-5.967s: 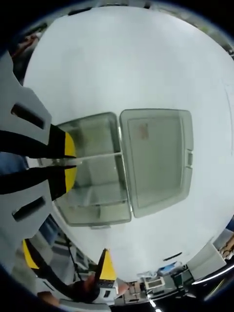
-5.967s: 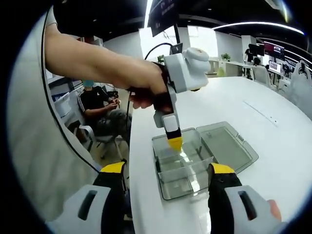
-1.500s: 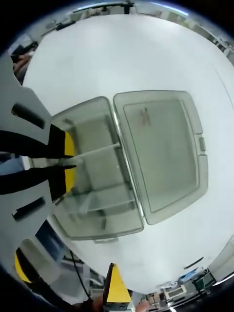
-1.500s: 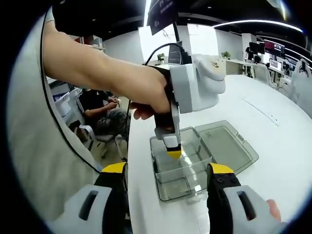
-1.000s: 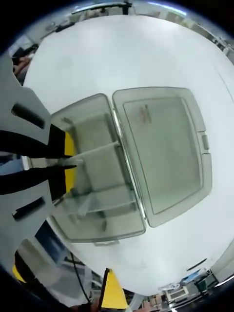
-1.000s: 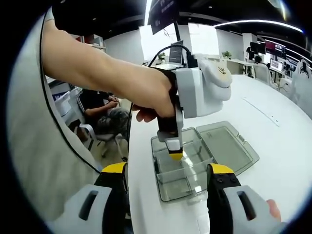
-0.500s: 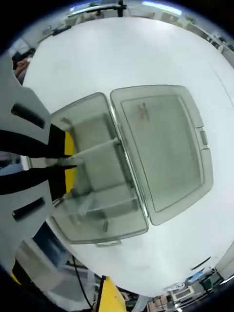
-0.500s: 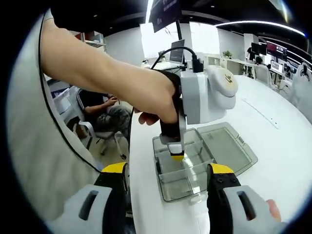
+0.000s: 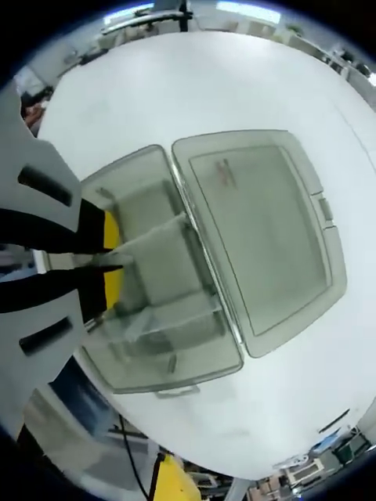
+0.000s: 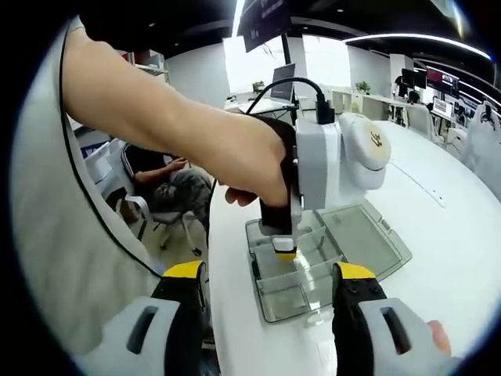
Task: Insert the divider into the dual guide fixture by aligning both edges with the guide slots and pushing it downward to the bottom, including one-sided entry, uneven engagement, binding, and posture correction.
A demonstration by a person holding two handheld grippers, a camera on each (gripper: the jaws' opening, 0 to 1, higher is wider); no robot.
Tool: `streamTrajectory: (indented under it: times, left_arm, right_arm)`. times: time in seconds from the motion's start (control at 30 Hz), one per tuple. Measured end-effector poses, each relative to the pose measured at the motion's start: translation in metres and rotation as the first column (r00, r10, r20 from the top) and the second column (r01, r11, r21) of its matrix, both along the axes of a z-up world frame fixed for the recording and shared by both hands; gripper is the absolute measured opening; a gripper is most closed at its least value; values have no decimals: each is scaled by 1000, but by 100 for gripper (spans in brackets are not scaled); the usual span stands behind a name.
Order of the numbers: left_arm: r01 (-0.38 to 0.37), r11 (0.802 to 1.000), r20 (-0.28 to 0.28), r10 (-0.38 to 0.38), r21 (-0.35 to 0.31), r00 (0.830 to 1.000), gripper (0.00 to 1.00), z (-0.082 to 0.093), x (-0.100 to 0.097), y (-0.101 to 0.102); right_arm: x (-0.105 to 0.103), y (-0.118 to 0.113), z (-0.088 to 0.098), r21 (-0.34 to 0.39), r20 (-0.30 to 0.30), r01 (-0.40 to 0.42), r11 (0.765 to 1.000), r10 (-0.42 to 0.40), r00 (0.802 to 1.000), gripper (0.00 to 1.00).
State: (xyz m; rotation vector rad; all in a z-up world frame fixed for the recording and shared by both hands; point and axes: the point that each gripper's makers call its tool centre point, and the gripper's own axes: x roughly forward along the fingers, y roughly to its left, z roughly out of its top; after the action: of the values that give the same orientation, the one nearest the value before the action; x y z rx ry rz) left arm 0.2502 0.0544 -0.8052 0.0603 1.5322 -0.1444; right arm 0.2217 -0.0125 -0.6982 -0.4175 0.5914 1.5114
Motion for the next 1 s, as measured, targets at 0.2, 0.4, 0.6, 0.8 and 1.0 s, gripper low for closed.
streamTrajectory:
  times: [0.2, 0.4, 0.6, 0.8, 1.0]
  left_arm:
    - [-35, 999, 1, 35, -27, 999, 2, 0, 0, 1]
    - [-82, 995, 2, 82, -53, 997, 2, -1, 1, 1]
    - [-84, 995, 4, 84, -52, 996, 2, -1, 1, 0]
    - [-89, 994, 5, 90, -56, 996, 2, -1, 2, -1]
    - [-81, 995, 14, 82, -62, 997, 3, -1, 1, 1]
  right_arm:
    - [2, -2, 1, -1, 4, 3, 1000, -3, 1000, 63]
    - [2, -4, 1, 2, 5, 2, 1000, -2, 1000, 63]
    - [2, -5, 1, 8, 2, 4, 1000, -4, 1000, 63]
    - [2, -7, 0, 11, -1, 8, 1000, -8, 1000, 63]
    - [4, -8, 1, 14, 0, 10, 1000, -10, 1000, 63]
